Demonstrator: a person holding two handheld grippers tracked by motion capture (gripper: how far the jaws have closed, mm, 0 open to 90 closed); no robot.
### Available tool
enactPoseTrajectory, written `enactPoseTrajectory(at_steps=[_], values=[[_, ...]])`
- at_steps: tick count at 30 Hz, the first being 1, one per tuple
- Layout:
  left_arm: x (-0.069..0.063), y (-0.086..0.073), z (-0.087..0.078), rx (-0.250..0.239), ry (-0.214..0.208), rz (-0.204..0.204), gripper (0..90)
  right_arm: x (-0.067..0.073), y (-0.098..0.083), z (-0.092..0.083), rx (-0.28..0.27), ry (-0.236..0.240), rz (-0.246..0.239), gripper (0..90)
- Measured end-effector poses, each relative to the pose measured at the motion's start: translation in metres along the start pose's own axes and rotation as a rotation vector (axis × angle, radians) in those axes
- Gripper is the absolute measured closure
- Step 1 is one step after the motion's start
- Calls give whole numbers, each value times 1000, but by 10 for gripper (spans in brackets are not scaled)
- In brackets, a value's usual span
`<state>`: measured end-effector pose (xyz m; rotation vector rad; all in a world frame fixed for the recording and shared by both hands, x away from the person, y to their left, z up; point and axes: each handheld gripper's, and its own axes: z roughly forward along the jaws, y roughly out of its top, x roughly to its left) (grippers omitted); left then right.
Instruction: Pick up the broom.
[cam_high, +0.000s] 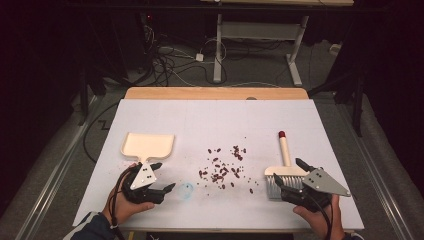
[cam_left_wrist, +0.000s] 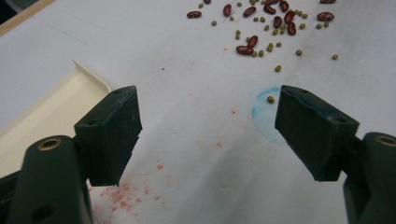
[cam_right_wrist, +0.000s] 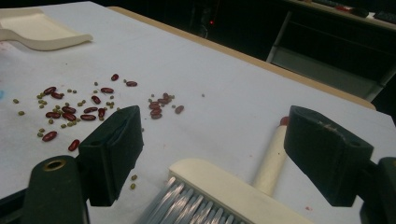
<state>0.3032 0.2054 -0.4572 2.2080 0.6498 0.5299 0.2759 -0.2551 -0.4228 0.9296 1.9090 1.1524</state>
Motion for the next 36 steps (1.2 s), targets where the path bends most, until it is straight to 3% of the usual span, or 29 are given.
enactPoseTrajectory(at_steps=[6,10,12,14,16,18,19,20,22,24,26,27,28,33,35,36], values=[[-4,1,0,7,4,15,221,-4,-2,-1,41,-2,-3,203],[-5,-2,-2,26,6,21,221,-7,7,1,56,-22,-35,206],[-5,-2,-3,25,5,16,221,-12,11,5,94,-34,-36,220],[-6,-2,-2,27,1,18,221,-20,18,13,204,-29,19,221],[-6,-2,0,36,-6,27,221,-30,22,21,251,-17,36,242],[-6,-1,2,45,-13,29,221,-39,25,30,317,-43,41,263],[-6,-1,2,45,-13,29,221,-45,27,37,361,-43,71,246],[-6,-1,3,47,-16,30,221,-45,27,37,361,-43,71,246],[-7,0,4,54,-18,35,222,-67,30,64,459,-63,161,262],[-7,0,6,60,-26,37,222,-79,29,82,513,-98,196,264],[-7,-1,6,65,-27,40,224,-86,25,99,563,-95,237,266],[-7,-1,6,67,-29,39,224,-86,25,99,563,-95,237,266],[-7,-2,6,71,-32,34,224,-87,19,114,610,-75,273,267],[-7,-3,5,73,-27,32,224,-88,2,142,708,-65,295,332],[-7,-4,4,73,-26,31,224,-88,2,141,684,-69,282,487],[-7,-4,4,74,-26,29,224,-86,3,140,674,-46,271,546]])
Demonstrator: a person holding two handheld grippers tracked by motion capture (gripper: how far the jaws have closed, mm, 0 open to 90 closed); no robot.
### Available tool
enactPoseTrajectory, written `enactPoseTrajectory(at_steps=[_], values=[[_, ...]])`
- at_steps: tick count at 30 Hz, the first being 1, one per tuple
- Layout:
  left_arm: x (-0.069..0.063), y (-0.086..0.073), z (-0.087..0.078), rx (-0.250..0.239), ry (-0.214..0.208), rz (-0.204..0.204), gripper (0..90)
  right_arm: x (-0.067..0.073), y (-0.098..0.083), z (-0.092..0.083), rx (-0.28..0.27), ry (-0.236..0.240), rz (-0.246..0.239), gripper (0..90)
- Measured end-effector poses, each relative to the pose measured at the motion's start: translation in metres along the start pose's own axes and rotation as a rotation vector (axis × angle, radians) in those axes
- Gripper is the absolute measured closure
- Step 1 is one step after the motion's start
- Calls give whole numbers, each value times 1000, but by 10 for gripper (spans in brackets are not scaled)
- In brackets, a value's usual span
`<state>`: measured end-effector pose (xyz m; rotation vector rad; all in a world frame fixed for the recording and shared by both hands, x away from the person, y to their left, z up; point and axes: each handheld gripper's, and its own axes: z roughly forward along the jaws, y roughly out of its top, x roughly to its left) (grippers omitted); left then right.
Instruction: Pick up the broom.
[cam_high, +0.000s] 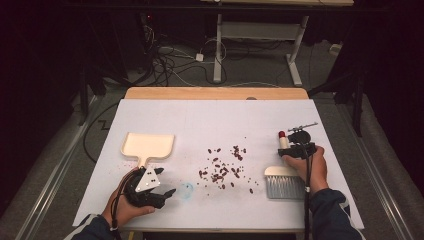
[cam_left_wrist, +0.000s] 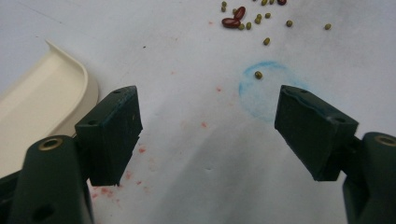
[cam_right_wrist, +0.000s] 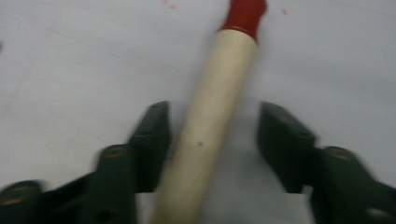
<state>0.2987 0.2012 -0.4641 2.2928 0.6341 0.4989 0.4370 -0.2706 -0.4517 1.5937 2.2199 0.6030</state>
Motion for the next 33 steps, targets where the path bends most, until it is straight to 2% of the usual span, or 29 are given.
enactPoseTrajectory(at_steps=[2,4,7,9,14,16,21,24,27,32,33], values=[[1,0,1,5,1,-2,224,3,-1,1,-17,-4,-20,593],[0,0,1,6,0,-2,224,4,-2,1,-21,-2,-23,597],[0,1,2,10,-1,0,224,2,-3,1,-30,11,-21,602],[-1,1,2,12,-2,2,224,3,-2,1,-30,16,-37,616],[-1,2,4,18,-2,1,226,2,-1,3,-38,46,-61,699],[-1,2,4,13,7,2,232,3,0,3,-37,44,-87,702],[1,2,2,-3,18,-11,233,0,-2,2,-59,71,-89,703],[2,3,-1,-25,50,-25,232,0,-4,-6,-97,75,-101,703],[3,2,-2,-33,59,-40,232,-2,-6,-14,-144,84,-110,703],[3,2,-3,-37,60,-42,232,-6,-14,-36,-268,120,-121,703],[2,2,-3,-33,59,-40,232,-6,-16,-41,-303,126,-143,704]])
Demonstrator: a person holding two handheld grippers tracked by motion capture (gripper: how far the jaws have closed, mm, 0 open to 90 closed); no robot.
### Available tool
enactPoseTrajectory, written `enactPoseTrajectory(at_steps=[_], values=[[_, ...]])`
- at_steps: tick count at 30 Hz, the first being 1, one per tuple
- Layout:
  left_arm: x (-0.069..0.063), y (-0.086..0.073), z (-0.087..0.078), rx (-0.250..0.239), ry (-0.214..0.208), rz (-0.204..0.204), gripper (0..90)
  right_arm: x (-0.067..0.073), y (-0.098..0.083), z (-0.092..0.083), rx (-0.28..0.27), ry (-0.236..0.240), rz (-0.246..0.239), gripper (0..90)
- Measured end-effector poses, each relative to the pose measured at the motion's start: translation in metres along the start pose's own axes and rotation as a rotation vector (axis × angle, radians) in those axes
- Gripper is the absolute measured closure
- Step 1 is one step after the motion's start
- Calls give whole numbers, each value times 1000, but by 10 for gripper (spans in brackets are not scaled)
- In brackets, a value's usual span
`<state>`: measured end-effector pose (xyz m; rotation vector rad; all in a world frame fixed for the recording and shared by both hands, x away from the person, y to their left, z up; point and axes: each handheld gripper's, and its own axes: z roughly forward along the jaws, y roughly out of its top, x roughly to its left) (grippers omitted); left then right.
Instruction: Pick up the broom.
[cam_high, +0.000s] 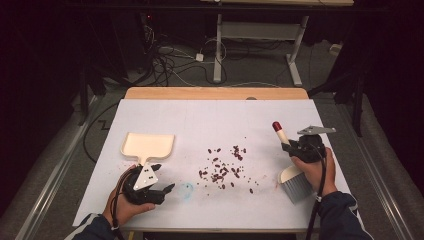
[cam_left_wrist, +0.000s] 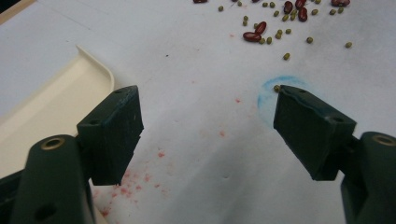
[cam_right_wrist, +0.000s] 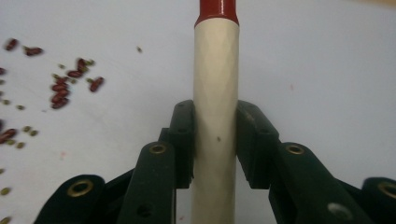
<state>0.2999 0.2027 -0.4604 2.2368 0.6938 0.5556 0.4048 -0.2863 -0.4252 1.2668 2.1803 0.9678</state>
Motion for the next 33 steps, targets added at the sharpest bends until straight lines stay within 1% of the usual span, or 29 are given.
enactPoseTrajectory(at_steps=[2,4,5,7,10,12,13,14,15,16,17,18,19,20,21,22,23,24,25,26,28,29,30,31,32,33], values=[[-1,0,1,8,-1,4,232,1,1,-11,-33,-17,-10,704],[-1,1,2,9,0,8,232,2,0,-23,-87,9,-11,705],[-1,1,2,7,-2,6,233,2,-1,-28,-103,5,-13,705],[-1,2,1,4,-4,3,232,2,-2,-36,-141,16,-17,705],[-2,6,-1,-17,-7,-15,232,5,-2,-49,-197,33,-26,705],[-3,11,-2,-36,-27,-34,231,9,0,-59,-234,44,-28,705],[-3,11,-2,-36,-27,-34,222,11,1,-63,-247,48,-29,705],[-5,16,-3,-50,-38,-41,217,14,3,-68,-272,56,-37,705],[-8,20,-3,-60,-45,-38,217,17,5,-71,-284,57,-42,705],[-12,27,-3,-77,-61,-32,217,23,8,-75,-306,61,-52,705],[-15,31,-3,-91,-76,-31,217,26,10,-78,-316,68,-56,705],[-25,48,-2,-134,-131,-21,217,32,14,-81,-335,77,-72,706],[-29,54,0,-145,-146,-12,217,38,16,-82,-340,87,-87,706],[-36,65,2,-162,-173,5,217,42,18,-82,-341,95,-102,705],[-42,74,5,-178,-200,19,217,49,21,-82,-346,96,-117,705],[-47,80,7,-188,-217,31,217,54,23,-81,-348,100,-126,705],[-47,80,7,-188,-217,31,217,58,25,-80,-350,105,-132,705],[-53,89,10,-197,-233,45,217,63,27,-78,-356,105,-133,706],[-65,106,18,-214,-275,58,217,67,28,-77,-360,101,-136,705],[-70,114,22,-223,-294,64,217,72,31,-75,-362,106,-143,705],[-81,127,31,-232,-313,69,217,83,34,-72,-377,103,-145,705],[-81,127,31,-232,-313,69,217,88,35,-71,-382,101,-153,705],[-89,136,39,-247,-330,64,217,94,37,-69,-392,102,-157,705],[-89,136,39,-247,-330,64,217,101,38,-68,-400,98,-159,705],[-94,145,48,-247,-303,60,217,108,39,-67,-406,100,-174,705],[-94,146,51,-254,-307,42,220,114,40,-66,-417,102,-178,705]])
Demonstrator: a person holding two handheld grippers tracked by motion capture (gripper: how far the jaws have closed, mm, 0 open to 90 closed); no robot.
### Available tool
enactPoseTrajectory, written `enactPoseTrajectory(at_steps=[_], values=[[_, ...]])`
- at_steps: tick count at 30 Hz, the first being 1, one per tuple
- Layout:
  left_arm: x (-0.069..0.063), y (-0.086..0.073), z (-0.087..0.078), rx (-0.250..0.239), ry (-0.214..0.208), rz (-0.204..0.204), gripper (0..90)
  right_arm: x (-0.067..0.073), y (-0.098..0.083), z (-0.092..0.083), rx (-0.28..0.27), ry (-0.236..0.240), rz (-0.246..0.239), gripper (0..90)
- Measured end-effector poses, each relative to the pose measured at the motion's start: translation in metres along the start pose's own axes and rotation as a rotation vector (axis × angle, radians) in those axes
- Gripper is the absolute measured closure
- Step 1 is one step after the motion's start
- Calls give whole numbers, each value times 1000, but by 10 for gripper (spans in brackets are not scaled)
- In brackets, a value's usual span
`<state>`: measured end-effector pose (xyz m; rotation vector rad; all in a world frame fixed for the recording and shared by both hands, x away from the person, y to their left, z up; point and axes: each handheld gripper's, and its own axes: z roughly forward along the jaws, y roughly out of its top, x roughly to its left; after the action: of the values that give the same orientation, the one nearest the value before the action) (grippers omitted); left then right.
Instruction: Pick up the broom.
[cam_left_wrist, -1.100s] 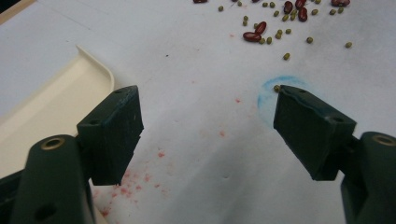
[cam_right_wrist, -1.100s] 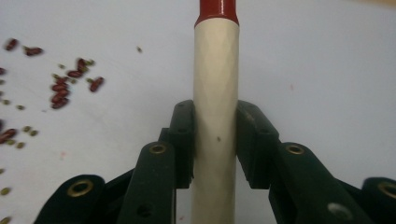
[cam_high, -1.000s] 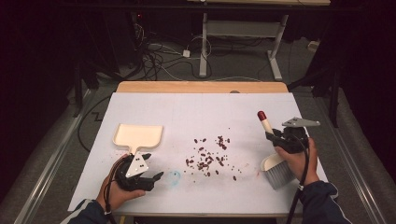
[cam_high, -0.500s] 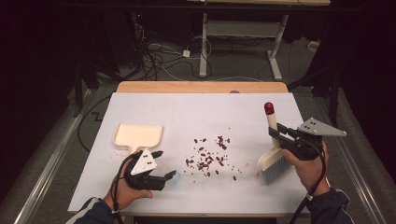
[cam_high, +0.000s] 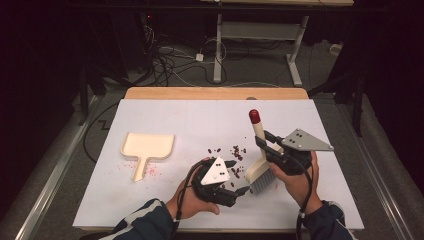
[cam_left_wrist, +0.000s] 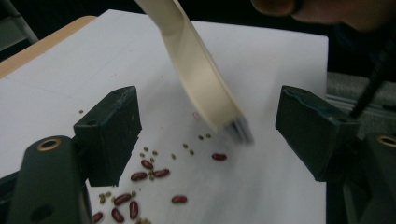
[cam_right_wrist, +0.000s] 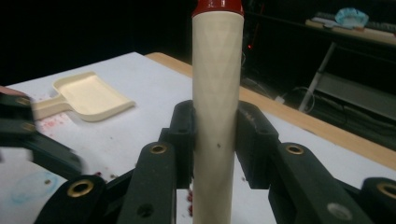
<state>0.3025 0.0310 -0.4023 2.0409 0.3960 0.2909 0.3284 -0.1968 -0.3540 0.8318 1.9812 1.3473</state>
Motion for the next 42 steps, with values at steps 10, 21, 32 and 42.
enactPoseTrajectory(at_steps=[10,21,32,42], values=[[15,-1,14,-23,22,-83,369,33,13,10,-46,25,-30,704],[28,-9,-13,21,-16,-22,649,36,20,-6,-70,139,-31,675],[26,-18,-44,93,-168,127,660,21,-1,-5,183,503,-268,407],[19,-29,-47,122,-281,187,656,50,-34,27,368,736,-376,621]])
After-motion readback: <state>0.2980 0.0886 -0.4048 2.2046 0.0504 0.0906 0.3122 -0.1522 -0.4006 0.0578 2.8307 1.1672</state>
